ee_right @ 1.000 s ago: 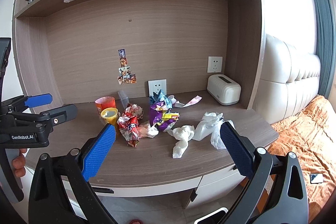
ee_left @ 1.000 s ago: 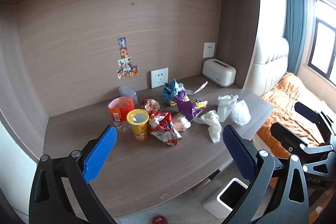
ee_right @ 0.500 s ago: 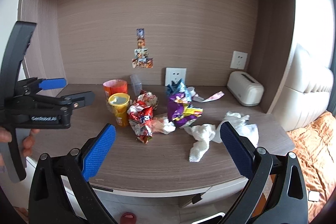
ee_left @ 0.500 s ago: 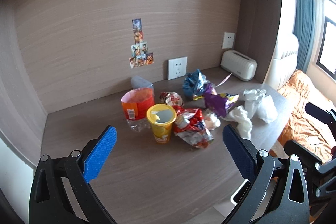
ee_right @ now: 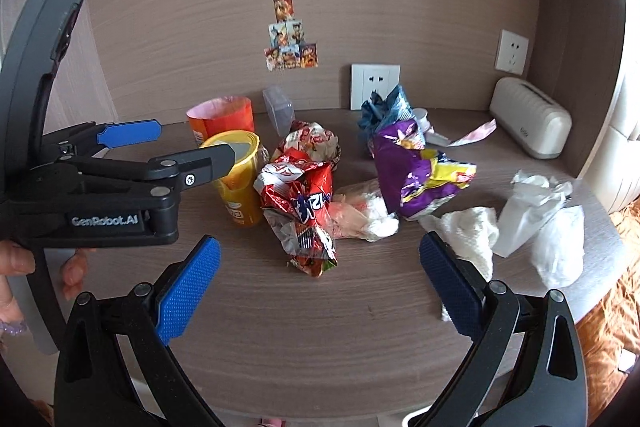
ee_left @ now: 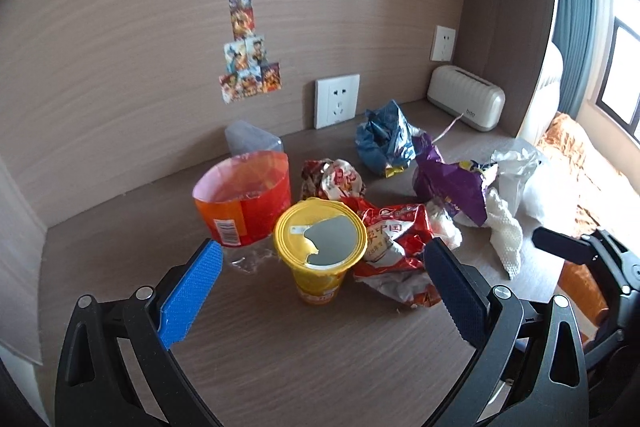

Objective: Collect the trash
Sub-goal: 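Grasp the yellow cup with the left tool while the right tool grasps the red wrapper, then carry the yellow cup and red wrapper over the white bin with both tools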

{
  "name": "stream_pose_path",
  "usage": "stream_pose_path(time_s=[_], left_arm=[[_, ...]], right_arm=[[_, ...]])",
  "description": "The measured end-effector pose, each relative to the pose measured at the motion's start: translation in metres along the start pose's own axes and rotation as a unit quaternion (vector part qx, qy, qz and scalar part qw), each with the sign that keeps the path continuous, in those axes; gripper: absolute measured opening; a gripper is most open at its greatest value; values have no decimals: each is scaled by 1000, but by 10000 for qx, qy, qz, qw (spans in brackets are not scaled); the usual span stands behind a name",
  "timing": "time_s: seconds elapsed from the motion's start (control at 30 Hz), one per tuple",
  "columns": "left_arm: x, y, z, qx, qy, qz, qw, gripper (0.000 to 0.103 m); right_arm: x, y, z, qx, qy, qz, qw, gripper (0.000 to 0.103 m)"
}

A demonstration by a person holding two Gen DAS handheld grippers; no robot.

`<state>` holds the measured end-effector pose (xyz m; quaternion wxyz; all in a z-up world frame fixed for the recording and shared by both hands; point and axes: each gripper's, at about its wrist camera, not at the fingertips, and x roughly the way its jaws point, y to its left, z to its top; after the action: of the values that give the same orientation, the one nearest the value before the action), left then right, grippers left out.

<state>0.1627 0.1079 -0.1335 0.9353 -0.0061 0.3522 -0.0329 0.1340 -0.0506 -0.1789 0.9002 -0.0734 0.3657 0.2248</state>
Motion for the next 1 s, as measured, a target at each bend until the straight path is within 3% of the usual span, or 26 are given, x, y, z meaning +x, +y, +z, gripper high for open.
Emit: stream_pose_path(time_s=[0.07,0.17,0.3,0.43,0.47,0.53,0.57,0.73,1.0], left_arm=[[9,3,0,-46,30,-103,9999,99],[24,10,0,-124,105,-305,9994,96],[40,15,-1,-237,181,-612,9977,88],[45,17,1,-262,102,-821,9962,69],[46,17,2,-238,101,-842,9961,58],[48,16,4,-134,121,-917,9956,54],[49,15,4,-81,126,-948,9954,54],[47,12,3,180,121,-1022,9945,53],[31,21,8,232,199,-1100,9935,53]], right_arm=[[15,1,0,38,122,2,9999,95],[36,0,-2,126,362,105,9992,79],[54,1,-5,198,541,203,9981,71],[69,3,-6,262,677,328,9968,50],[73,3,-6,305,724,357,9963,45],[75,2,-6,379,717,386,9960,35],[75,1,-6,426,708,410,9957,23],[71,-5,-1,635,552,321,9959,11],[53,0,13,476,372,195,9980,9]])
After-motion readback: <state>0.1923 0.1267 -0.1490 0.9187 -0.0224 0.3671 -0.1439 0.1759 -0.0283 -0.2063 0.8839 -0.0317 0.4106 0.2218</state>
